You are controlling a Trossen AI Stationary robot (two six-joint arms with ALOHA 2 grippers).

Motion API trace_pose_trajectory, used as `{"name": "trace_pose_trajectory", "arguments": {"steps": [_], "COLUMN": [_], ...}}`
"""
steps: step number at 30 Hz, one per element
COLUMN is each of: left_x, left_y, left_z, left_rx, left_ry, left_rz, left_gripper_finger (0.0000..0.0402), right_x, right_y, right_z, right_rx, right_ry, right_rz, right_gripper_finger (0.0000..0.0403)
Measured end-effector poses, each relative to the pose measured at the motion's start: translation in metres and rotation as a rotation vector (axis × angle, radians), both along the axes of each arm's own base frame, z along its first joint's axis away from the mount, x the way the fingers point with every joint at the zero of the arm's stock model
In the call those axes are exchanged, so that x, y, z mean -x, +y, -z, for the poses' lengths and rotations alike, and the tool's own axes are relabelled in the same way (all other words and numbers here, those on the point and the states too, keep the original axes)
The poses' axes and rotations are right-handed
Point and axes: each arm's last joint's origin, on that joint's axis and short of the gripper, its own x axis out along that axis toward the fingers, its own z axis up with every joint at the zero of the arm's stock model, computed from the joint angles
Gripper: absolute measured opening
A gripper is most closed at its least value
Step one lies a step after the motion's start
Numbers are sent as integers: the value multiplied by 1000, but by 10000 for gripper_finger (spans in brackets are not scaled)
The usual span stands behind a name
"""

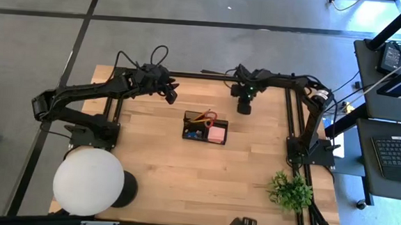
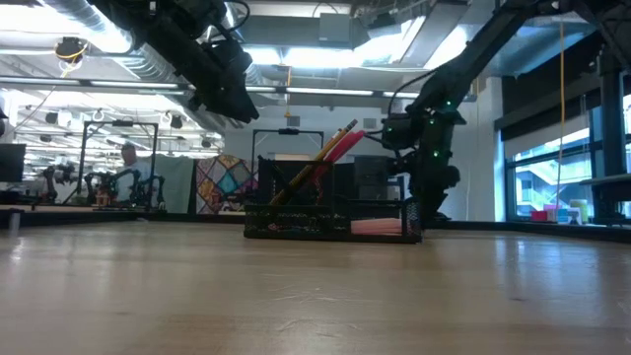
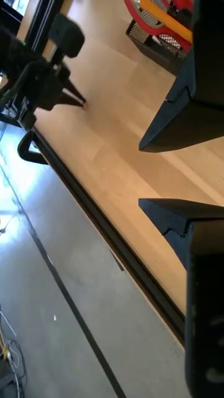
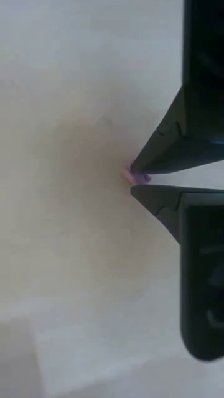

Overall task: Pick and place office supplies into organizer
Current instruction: Put the pink binder clip into the desk organizer

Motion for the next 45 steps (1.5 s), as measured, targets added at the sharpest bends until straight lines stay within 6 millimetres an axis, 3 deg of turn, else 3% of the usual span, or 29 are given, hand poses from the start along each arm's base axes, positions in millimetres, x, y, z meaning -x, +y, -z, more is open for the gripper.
{"name": "trace_pose_trajectory", "arguments": {"steps": [12, 20, 28, 35, 45], "left_x": [0, 2, 2, 2, 2], "left_y": [-1, -2, -2, -2, -2], "left_z": [1, 5, 4, 4, 4], "left_rx": [19, 34, 39, 39, 38], "left_ry": [5, 45, 40, 39, 38], "left_rz": [25, 29, 25, 25, 25], "left_gripper_finger": [125, 125, 125, 125, 125], "right_x": [-27, -40, -48, -49, -33], "right_y": [64, 108, 131, 135, 110], "right_z": [2, 15, 15, 15, 3], "right_rx": [-136, 4, 59, 44, -117], "right_ry": [142, 122, 124, 117, 56], "right_rz": [175, 184, 165, 146, 196], "right_gripper_finger": [41, 41, 41, 41, 41]}}
